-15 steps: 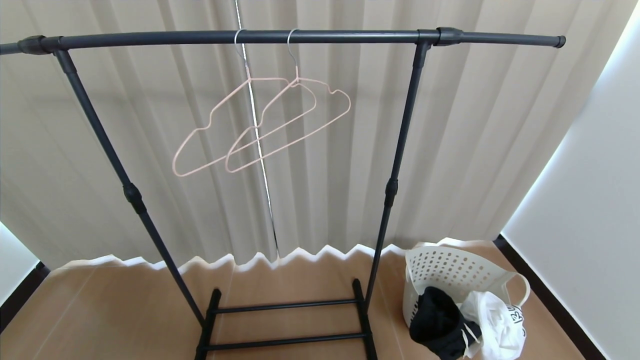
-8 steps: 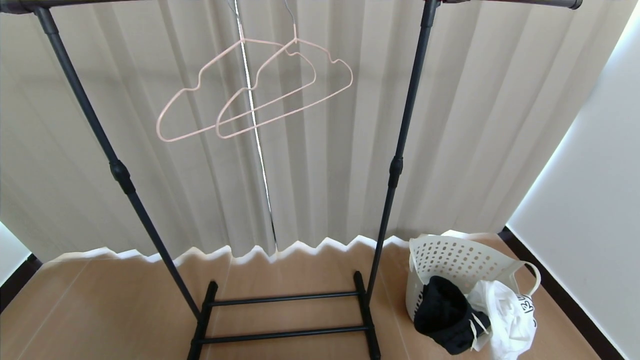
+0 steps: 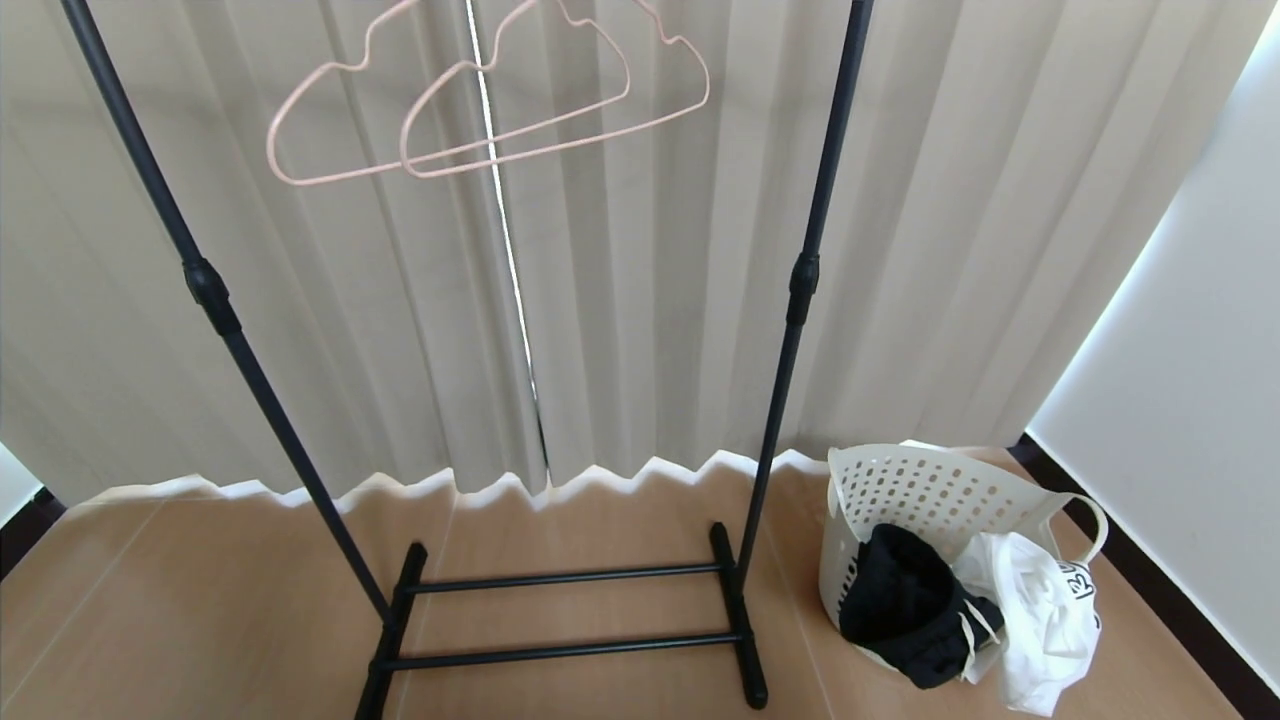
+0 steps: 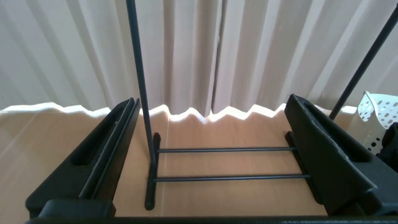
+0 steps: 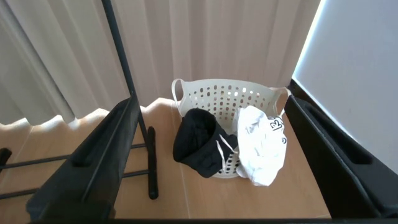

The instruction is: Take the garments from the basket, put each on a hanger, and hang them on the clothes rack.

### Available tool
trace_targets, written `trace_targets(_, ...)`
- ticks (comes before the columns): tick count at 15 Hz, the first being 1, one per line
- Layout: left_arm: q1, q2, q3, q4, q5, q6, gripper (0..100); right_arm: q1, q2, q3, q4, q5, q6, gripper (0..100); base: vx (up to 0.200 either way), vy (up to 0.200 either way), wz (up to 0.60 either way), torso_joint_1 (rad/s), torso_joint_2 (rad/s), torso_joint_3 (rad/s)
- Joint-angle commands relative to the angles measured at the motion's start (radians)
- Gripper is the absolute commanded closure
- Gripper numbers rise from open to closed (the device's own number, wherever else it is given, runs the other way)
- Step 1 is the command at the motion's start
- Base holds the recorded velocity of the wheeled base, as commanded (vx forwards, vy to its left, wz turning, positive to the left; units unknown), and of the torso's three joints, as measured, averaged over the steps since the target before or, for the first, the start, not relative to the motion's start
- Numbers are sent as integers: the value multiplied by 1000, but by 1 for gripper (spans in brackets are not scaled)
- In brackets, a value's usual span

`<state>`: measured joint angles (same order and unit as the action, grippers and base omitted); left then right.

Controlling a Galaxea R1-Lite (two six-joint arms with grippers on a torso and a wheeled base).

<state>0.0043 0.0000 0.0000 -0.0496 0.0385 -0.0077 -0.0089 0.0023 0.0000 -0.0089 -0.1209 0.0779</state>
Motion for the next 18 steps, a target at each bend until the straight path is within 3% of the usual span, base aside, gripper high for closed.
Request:
trace_targets(1,0,0,0,-1,1,0,0,0,1,0,-2,0,0,0,0,0,0,-46,442,398)
trace_targets(4,0,0,0,-1,0,0,0,0,1,0,-2,0,0,0,0,0,0,-23,369,347)
trace_targets(10,0,0,0,-1,1,0,0,0,1,0,-2,0,0,0,0,0,-600,2,55,53)
trace_targets(18,0,0,0,-1,0,0,0,0,1,0,-2,0,0,0,0,-100,0,3,2,2)
